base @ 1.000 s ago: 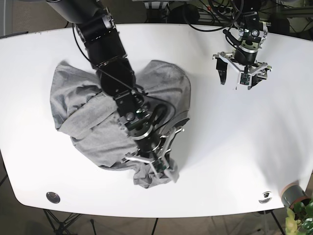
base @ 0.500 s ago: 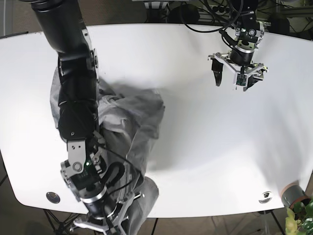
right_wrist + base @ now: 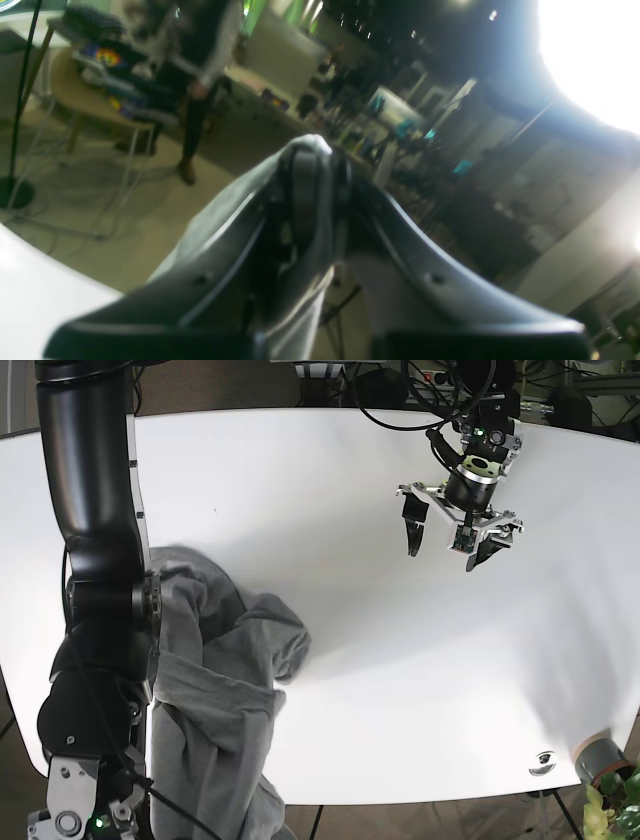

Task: Fold the T-shirt properly
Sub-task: 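Lift the grey T-shirt with the right gripper and pull it aside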

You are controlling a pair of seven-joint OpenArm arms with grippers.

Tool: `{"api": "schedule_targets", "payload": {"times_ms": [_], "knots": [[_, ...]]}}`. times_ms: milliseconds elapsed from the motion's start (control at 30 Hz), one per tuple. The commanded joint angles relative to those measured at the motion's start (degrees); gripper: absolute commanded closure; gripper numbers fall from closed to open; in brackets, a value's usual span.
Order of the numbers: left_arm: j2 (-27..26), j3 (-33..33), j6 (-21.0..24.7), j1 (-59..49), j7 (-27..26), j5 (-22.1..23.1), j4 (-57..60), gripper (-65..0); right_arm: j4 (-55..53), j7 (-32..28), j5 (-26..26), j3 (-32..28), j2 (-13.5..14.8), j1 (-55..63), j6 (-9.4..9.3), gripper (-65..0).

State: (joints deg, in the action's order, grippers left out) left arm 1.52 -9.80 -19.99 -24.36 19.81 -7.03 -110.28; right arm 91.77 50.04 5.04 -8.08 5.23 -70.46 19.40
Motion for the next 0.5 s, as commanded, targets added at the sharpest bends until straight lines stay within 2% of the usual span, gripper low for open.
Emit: {"api": "schedule_targets", "payload": {"times_ms": [0,233,467], "knots": [[-0.07,1.50,-0.01,0.67,-1.31,0.39,-1.33,-50.6,-1.17,-0.85,0.19,0.12,0.00,-4.34,-0.63,-3.5],[-0.07,7.21,0.25,4.62,-1.31,0.21,-0.18,-50.6,-2.67,-0.50,0.19,0.12,0.00,-4.34,-0.63,-3.5],[-0.07,11.43,0.25,11.13,-1.40,0.21,6.41,-50.6,-2.40,-0.50,0.28,0.12,-0.09,-4.34,-0.63,-3.5]]}}
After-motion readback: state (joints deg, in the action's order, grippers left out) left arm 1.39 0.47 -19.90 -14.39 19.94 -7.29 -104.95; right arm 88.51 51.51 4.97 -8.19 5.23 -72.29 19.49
